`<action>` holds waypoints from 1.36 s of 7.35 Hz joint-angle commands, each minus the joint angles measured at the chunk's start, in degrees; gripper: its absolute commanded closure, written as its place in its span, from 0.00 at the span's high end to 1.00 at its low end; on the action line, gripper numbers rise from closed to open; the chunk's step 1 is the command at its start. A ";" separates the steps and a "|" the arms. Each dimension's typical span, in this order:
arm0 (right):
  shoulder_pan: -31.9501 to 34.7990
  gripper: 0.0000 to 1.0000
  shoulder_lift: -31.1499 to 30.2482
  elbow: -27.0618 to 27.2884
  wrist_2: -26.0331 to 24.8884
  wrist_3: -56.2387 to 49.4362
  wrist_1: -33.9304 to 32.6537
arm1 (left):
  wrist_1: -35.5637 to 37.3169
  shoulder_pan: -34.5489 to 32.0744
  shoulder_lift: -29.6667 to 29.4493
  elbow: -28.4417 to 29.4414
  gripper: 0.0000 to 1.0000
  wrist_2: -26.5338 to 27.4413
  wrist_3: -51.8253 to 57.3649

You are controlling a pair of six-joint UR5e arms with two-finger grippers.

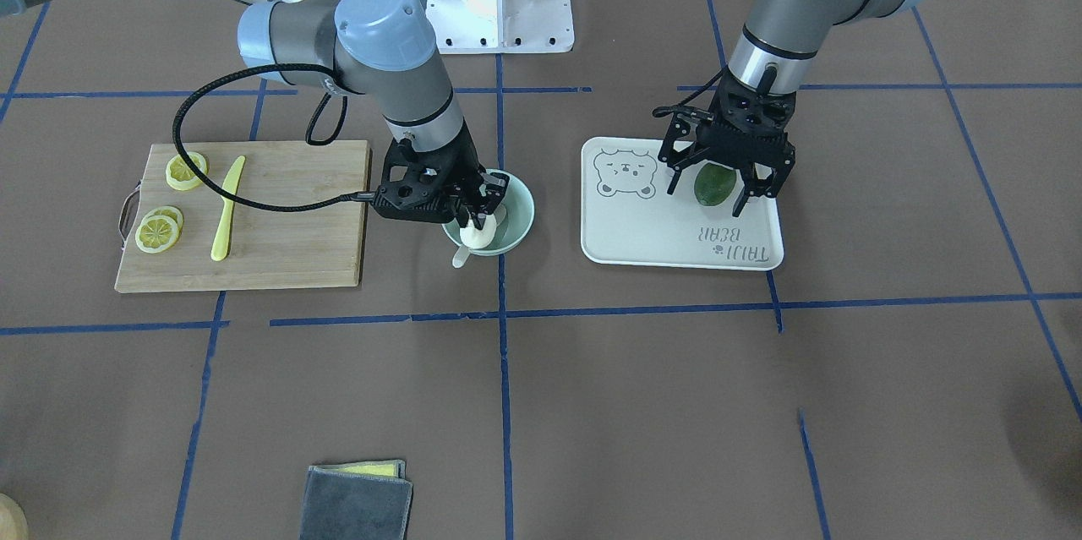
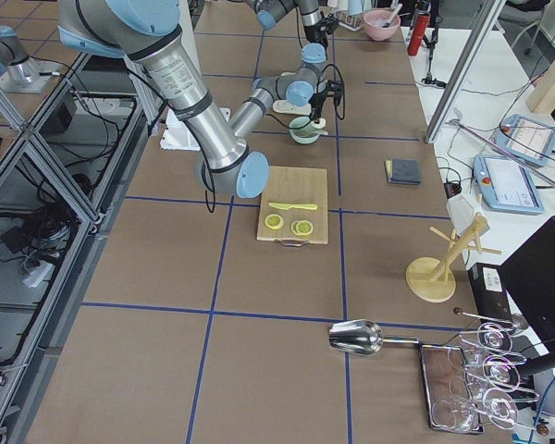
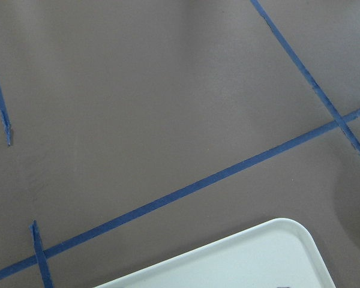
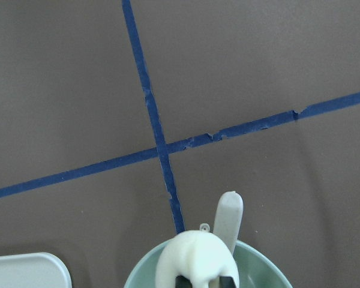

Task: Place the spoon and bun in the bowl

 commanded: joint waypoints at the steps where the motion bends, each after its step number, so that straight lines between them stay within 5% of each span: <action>1: -1.92 0.71 -0.25 -0.01 -0.33 0.39 0.41 | 0.00 0.00 0.00 0.07 0.88 0.00 0.00; 4: -1.76 0.82 -2.69 3.91 -0.69 0.22 0.32 | 0.00 -0.09 0.17 0.08 0.88 0.09 0.00; 5: -0.71 1.00 -10.02 11.34 -0.51 -0.48 0.40 | 0.09 -1.31 0.52 0.07 0.88 0.00 1.92; 7: 4.98 1.00 -25.41 22.44 2.81 -9.11 0.76 | -0.53 -6.74 5.34 -0.54 0.89 -0.96 11.64; 9: 15.15 1.00 -36.68 25.21 11.23 -26.42 0.93 | -0.70 -18.83 10.43 0.86 0.93 -15.23 28.29; 10: 21.04 1.00 -40.99 25.13 15.53 -35.73 0.93 | -0.70 -22.99 13.77 1.91 0.99 -17.47 35.53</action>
